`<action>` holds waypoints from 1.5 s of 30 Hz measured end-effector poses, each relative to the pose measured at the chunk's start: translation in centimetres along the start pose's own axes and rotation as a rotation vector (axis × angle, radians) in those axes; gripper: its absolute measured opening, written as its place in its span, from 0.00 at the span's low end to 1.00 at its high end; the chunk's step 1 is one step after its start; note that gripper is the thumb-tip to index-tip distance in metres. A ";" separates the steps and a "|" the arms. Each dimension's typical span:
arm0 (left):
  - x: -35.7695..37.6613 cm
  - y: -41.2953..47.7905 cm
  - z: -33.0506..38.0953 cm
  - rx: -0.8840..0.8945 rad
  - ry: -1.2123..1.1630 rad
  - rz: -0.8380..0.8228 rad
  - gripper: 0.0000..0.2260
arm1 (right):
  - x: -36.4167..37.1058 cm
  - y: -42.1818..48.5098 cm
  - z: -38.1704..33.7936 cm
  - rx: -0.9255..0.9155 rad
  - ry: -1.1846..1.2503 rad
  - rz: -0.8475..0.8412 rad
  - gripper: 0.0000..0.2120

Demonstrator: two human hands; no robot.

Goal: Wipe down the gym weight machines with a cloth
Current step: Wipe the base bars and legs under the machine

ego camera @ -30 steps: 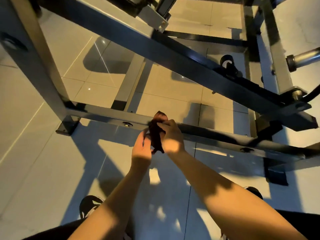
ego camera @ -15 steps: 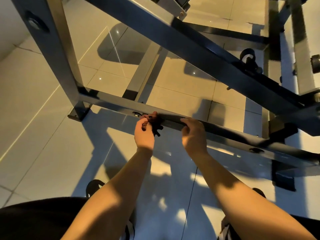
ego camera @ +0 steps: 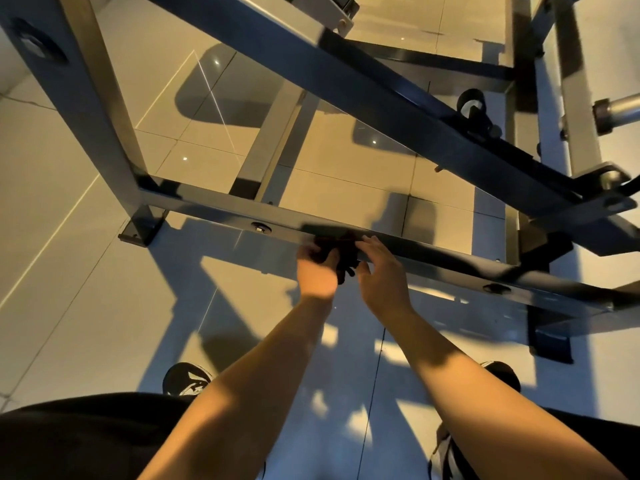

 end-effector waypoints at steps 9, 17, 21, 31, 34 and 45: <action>-1.3 1.5 -1.0 -0.137 -0.246 0.050 0.13 | 0.8 -0.3 0.4 0.035 -0.067 -0.027 0.22; 1.5 -1.8 -0.6 -0.079 -0.161 -0.118 0.12 | -0.3 -0.5 1.0 0.077 -0.021 0.079 0.19; -2.5 3.1 -1.4 -0.074 -0.176 0.034 0.13 | -0.1 -0.7 1.0 0.064 -0.012 0.029 0.21; 3.3 -2.1 -1.4 -0.217 -0.264 -0.114 0.14 | -0.5 -0.9 1.1 0.056 0.038 0.055 0.22; 1.4 -0.8 -1.6 -0.111 -0.047 -0.087 0.14 | -0.3 -1.1 1.0 0.057 0.023 0.042 0.22; 2.7 -0.9 -1.5 -0.100 0.073 -0.152 0.17 | -0.5 -1.1 1.0 0.047 0.034 0.027 0.22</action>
Point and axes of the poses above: each hand's wrist, its own y-axis towards the middle knuckle, its own x-axis out of the palm, z = x × y, the point moved 6 cm from there along y, towards the middle knuckle, and after that the axes turned 14 degrees about y, right-handed, at the moved point
